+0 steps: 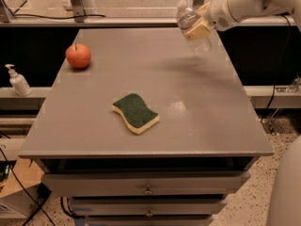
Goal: Knock water bottle over
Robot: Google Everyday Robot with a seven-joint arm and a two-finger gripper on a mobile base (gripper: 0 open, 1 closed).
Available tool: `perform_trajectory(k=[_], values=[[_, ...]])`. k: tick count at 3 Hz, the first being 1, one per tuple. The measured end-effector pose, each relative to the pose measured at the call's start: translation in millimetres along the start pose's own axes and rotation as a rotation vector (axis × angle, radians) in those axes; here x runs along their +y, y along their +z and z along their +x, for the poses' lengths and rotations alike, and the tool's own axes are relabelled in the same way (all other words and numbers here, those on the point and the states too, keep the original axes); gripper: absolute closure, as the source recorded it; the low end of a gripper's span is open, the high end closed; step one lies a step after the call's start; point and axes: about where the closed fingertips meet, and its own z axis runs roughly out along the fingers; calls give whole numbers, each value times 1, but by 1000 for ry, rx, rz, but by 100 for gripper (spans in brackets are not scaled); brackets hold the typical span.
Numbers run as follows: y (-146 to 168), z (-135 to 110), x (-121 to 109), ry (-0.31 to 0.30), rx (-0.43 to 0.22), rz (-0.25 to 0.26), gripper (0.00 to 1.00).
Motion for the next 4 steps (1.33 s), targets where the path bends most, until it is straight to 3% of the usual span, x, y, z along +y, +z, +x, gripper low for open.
perform_trajectory(k=[1, 2, 3, 4], values=[[-4, 1, 37, -157, 165, -114, 84], [0, 5, 71, -271, 293, -227, 60], [2, 8, 94, -330, 359, -305, 37], [7, 13, 115, -324, 359, -375, 13]])
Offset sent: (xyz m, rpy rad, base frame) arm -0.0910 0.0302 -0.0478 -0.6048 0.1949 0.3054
